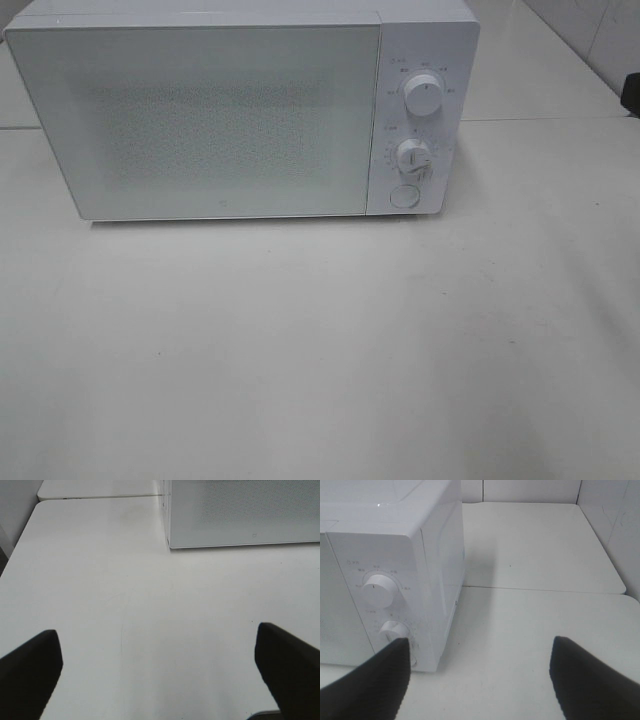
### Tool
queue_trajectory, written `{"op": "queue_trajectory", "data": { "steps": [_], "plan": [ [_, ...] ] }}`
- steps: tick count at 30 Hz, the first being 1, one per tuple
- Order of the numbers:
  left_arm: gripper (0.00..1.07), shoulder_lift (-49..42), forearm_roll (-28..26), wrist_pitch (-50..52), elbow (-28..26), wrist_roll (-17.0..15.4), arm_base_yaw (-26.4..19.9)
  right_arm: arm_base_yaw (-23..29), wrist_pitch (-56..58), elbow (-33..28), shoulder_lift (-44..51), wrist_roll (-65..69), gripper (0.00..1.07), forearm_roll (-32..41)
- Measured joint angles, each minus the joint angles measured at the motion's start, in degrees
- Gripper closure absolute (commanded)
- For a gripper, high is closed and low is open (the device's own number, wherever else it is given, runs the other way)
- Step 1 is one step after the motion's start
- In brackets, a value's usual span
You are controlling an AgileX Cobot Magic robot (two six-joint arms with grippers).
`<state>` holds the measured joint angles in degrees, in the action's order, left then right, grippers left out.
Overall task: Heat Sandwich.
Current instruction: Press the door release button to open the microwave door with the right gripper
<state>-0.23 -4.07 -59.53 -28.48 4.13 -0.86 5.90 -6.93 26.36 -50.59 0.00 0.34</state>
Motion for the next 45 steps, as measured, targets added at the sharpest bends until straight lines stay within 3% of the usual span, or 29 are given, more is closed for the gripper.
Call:
{"op": "queue_trajectory", "data": {
  "steps": [9, 14, 17, 20, 29, 39, 45],
  "plan": [
    [0.06, 0.00, 0.00, 0.00, 0.00, 0.00, 0.00, 0.11, -14.04, 0.00, -10.37, 0.00, 0.32, 0.00],
    [0.06, 0.00, 0.00, 0.00, 0.00, 0.00, 0.00, 2.92, -21.77, -1.60, -15.87, 0.00, 0.32, 0.52],
    [0.06, 0.00, 0.00, 0.00, 0.00, 0.00, 0.00, 5.84, -27.33, -3.44, -18.91, -2.12, 0.32, 3.21],
    [0.06, 0.00, 0.00, 0.00, 0.00, 0.00, 0.00, 10.43, -34.66, -5.44, -23.32, -6.42, 0.32, 10.77],
    [0.06, 0.00, 0.00, 0.00, 0.00, 0.00, 0.00, 22.12, -48.59, -6.19, -34.38, -14.15, 0.32, 25.55],
    [0.06, 0.00, 0.00, 0.00, 0.00, 0.00, 0.00, 32.54, -58.84, -5.56, -45.38, -14.73, 0.32, 33.46],
    [0.06, 0.00, 0.00, 0.00, 0.00, 0.00, 0.00, 35.12, -59.13, -3.04, -49.22, -14.78, 0.32, 35.64]
  ]
}}
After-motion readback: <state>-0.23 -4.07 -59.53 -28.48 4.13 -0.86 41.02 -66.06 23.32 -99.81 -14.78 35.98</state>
